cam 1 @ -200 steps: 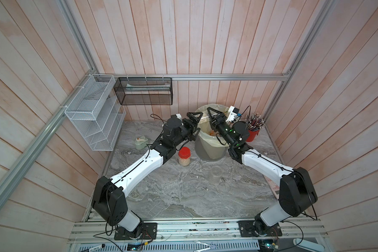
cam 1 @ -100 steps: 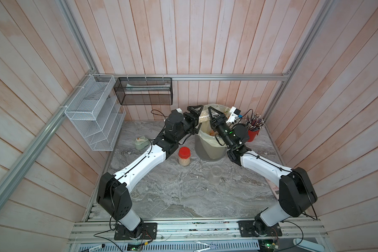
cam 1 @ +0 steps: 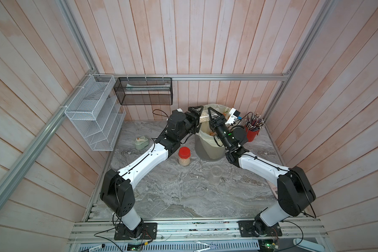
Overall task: Empty expired oatmeal from jars
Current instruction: Pour the expired oatmeal into the trash bin.
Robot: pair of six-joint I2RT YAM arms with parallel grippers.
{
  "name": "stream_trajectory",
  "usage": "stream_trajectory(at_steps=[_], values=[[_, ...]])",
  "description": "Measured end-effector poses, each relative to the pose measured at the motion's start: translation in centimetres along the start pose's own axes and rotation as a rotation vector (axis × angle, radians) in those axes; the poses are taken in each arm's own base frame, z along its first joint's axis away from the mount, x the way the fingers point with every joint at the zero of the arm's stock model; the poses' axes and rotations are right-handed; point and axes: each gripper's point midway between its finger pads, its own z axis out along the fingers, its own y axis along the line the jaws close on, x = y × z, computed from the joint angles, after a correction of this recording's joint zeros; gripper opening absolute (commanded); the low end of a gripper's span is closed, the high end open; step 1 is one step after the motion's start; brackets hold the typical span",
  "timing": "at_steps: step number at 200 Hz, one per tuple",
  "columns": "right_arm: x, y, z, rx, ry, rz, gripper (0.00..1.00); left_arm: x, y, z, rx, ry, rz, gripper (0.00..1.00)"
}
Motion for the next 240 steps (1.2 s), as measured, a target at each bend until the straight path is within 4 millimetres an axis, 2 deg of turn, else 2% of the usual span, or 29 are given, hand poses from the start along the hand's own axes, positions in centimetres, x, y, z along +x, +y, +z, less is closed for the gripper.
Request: stream_trajectory(at_steps=[29,72,122,158,175,207,225,240], values=[[0.1,-0.4,0.1,0.001,-0.002,0.0,0.21,0.0,0.0,0.2,0.005,0.003,0.0,0.81],[0.1,-0.4,0.2,-0.007,-0.005,0.0,0.21,0.1,0.2,0.5,0.004,0.005,-0.006,0.72],[-0.1,-0.2,0.2,-0.019,-0.012,0.007,0.21,0.1,0.4,0.8,0.009,0.005,-0.017,0.55],[-0.2,0.1,0.2,-0.031,-0.019,0.026,0.24,0.0,-0.2,0.8,0.035,0.004,-0.03,0.35],[-0.2,0.1,0.2,-0.034,-0.02,0.027,0.3,-0.1,-0.2,0.8,0.035,0.004,-0.03,0.28],[-0.2,0.0,0.2,-0.034,-0.018,0.027,0.64,-0.1,-0.2,0.9,0.04,0.008,-0.03,0.17],[0.3,-0.5,0.2,-0.012,0.012,0.01,0.74,-0.3,-0.1,1.0,0.04,0.013,-0.027,0.11],[0.9,-1.2,0.2,0.016,0.037,0.006,0.76,-0.4,0.3,1.3,0.036,0.019,-0.024,0.09]])
